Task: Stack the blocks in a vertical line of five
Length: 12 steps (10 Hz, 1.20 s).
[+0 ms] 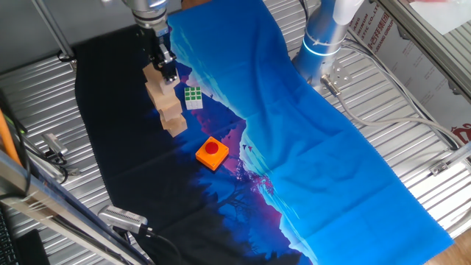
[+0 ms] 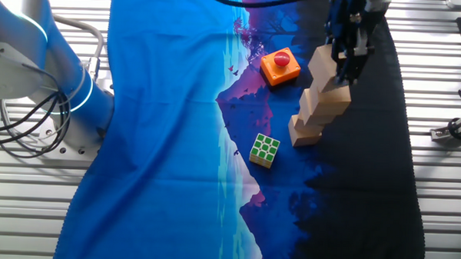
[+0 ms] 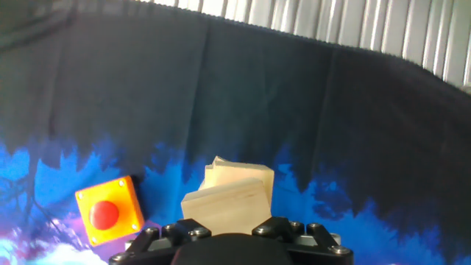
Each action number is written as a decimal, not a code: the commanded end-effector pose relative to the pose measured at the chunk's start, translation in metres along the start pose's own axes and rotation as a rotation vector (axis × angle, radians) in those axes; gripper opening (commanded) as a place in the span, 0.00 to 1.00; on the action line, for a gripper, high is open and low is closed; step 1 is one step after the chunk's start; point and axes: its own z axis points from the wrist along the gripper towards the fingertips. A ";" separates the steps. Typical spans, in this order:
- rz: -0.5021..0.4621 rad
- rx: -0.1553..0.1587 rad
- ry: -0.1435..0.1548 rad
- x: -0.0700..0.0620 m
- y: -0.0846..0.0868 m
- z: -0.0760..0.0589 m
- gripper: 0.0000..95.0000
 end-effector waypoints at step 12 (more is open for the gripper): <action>0.043 -0.021 0.009 -0.020 -0.009 0.009 0.00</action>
